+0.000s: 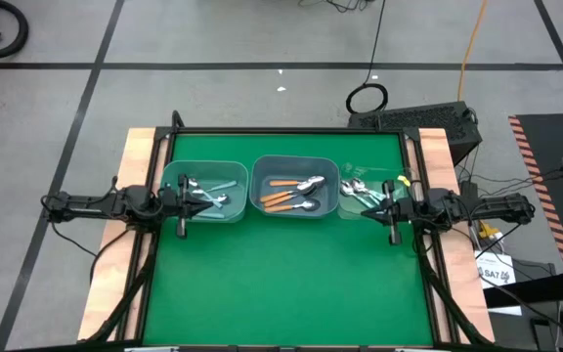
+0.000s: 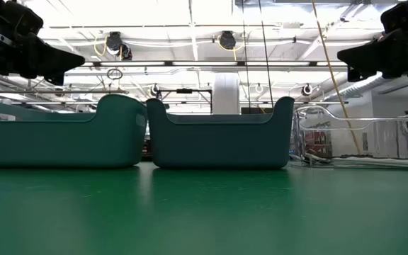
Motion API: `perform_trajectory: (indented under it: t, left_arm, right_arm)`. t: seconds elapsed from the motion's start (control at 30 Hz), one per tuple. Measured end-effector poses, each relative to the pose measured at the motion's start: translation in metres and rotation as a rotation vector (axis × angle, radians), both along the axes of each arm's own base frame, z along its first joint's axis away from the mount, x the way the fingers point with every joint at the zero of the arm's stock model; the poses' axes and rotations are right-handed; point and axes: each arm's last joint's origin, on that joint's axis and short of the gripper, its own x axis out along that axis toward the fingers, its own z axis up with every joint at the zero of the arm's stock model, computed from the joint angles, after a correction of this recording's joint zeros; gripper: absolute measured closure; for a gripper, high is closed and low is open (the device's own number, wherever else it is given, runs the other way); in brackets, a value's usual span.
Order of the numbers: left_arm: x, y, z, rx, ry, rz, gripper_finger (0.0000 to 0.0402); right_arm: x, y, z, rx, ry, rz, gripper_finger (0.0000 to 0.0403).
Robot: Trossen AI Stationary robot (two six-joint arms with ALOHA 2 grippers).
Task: Sort silverware by color (type)
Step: Return to Home Position
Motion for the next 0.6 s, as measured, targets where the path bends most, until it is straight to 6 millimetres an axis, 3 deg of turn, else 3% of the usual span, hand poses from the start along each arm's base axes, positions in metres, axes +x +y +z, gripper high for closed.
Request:
perform_trajectory:
  t: [0.6]
  left_arm:
    - [0.0,0.0004,-0.0001,0.02,0.001,0.015,0.0401]
  right_arm:
    - [0.0,0.0,0.0016,0.002,-0.016,0.0,0.0397]
